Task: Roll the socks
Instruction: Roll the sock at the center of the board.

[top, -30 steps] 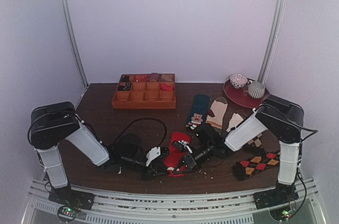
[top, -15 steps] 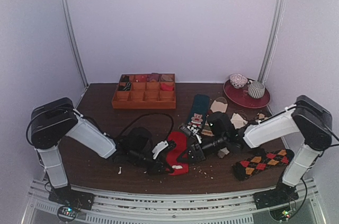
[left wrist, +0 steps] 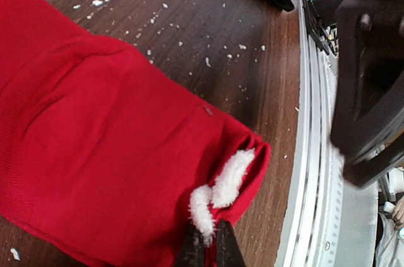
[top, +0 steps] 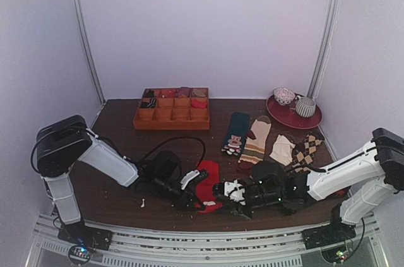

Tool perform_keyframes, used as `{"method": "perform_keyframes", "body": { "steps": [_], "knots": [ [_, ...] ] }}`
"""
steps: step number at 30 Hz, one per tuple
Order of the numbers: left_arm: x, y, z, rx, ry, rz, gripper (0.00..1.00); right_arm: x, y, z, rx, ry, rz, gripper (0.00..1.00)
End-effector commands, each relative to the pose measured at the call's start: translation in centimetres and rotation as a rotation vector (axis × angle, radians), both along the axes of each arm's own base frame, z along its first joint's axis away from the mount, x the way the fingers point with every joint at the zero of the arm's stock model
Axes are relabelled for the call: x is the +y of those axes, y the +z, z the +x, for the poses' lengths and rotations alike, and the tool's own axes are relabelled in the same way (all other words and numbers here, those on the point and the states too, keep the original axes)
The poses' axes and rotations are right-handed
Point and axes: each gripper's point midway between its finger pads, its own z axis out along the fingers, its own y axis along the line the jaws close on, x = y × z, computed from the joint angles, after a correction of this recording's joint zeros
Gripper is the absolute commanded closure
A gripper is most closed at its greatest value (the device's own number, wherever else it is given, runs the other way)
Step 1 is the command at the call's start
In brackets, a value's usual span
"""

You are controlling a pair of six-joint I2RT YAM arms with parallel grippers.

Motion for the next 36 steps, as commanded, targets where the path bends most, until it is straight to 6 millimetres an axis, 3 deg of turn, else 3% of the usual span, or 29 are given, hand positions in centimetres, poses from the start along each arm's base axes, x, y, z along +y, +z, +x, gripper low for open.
{"method": "perform_keyframes", "body": {
  "steps": [1, 8, 12, 24, 28, 33, 36],
  "knots": [
    [5.8, -6.7, -3.1, 0.166, 0.038, 0.320, 1.00, 0.2, -1.6, 0.8, -0.184, 0.014, -0.114, 0.70],
    [5.8, -6.7, -3.1, 0.159, 0.036, 0.317, 1.00, 0.7, -3.7, 1.3, -0.232, 0.045, -0.219, 0.72],
    [6.0, -6.8, -3.2, 0.159, 0.034, 0.319, 1.00, 0.7, -3.7, 1.9, -0.277, 0.029, -0.219, 0.73],
    [6.3, -7.0, -3.4, 0.162, 0.036, 0.319, 1.00, 0.3, -7.2, 2.2, -0.214, 0.003, -0.339, 0.75],
    [6.3, -7.2, -3.5, 0.168, 0.033, 0.318, 1.00, -0.2, -8.1, 2.2, -0.175, -0.021, -0.374, 0.66],
    [6.3, -7.2, -3.5, 0.166, 0.030, 0.316, 1.00, -0.8, -8.6, 2.0, -0.143, -0.037, -0.408, 0.64],
    [6.2, -7.1, -3.4, 0.161, 0.031, 0.311, 1.00, -1.3, -9.3, 1.9, -0.121, -0.056, -0.434, 0.71]
  ]
}}
